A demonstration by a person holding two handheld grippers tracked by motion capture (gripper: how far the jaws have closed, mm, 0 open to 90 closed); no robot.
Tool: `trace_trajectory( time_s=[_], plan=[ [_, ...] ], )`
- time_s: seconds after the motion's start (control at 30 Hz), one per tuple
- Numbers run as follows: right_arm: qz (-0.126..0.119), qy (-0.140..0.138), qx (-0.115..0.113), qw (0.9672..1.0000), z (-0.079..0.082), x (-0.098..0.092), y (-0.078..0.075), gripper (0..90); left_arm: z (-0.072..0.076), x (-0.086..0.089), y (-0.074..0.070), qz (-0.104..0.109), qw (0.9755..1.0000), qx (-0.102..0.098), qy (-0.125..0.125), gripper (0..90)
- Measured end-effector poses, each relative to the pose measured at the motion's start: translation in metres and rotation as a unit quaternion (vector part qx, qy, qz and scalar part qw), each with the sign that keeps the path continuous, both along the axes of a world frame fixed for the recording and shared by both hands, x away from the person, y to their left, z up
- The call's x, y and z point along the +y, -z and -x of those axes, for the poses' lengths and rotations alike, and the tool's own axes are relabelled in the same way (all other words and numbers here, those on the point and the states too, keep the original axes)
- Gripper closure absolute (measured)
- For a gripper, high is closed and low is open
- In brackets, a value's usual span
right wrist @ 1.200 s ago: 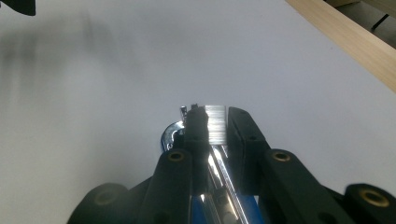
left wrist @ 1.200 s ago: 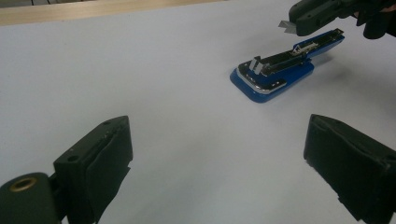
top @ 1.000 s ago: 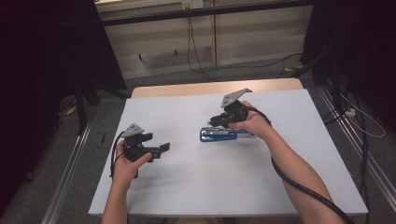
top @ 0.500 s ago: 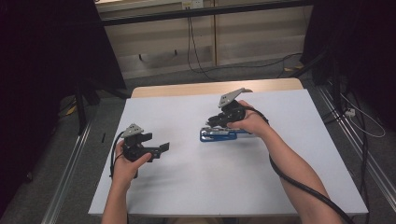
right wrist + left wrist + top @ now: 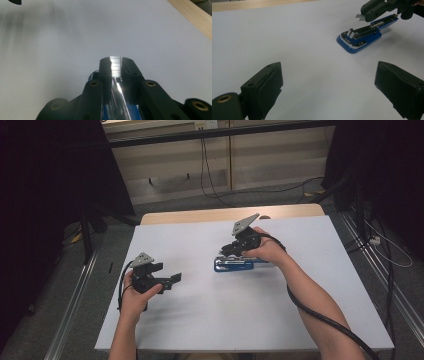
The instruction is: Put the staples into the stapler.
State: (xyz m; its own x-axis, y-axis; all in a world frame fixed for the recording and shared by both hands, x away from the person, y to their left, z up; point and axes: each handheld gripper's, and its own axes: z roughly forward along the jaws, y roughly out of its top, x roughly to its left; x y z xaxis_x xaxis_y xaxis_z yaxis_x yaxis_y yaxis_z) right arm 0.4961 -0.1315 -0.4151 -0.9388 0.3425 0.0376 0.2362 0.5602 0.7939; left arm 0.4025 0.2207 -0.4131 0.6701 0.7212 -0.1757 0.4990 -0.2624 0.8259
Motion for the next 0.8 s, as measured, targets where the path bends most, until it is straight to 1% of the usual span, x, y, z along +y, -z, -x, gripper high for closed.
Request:
trace_trajectory(
  time_s=[0.1,0.33,0.57,0.8],
  plan=[
    [0.003,-0.007,0.000,1.0000,0.0002,0.0018,0.0010,79.3,0.0004,-0.0002,-0.0004,0.001,1.0000,0.000,0.002,8.1],
    [0.006,-0.010,0.001,0.9999,-0.0008,0.0043,0.0016,79.3,0.0004,0.0009,-0.0001,0.004,1.0000,0.001,-0.001,8.2],
    [0.011,-0.021,0.002,0.9997,-0.0020,0.0062,0.0023,79.3,0.0002,0.0013,0.0000,0.005,1.0000,0.002,-0.002,8.2],
    [0.017,-0.023,0.004,0.9996,-0.0028,0.0055,0.0060,79.3,0.0000,0.0017,0.0004,0.003,1.0000,0.003,-0.001,8.1]
  ],
)
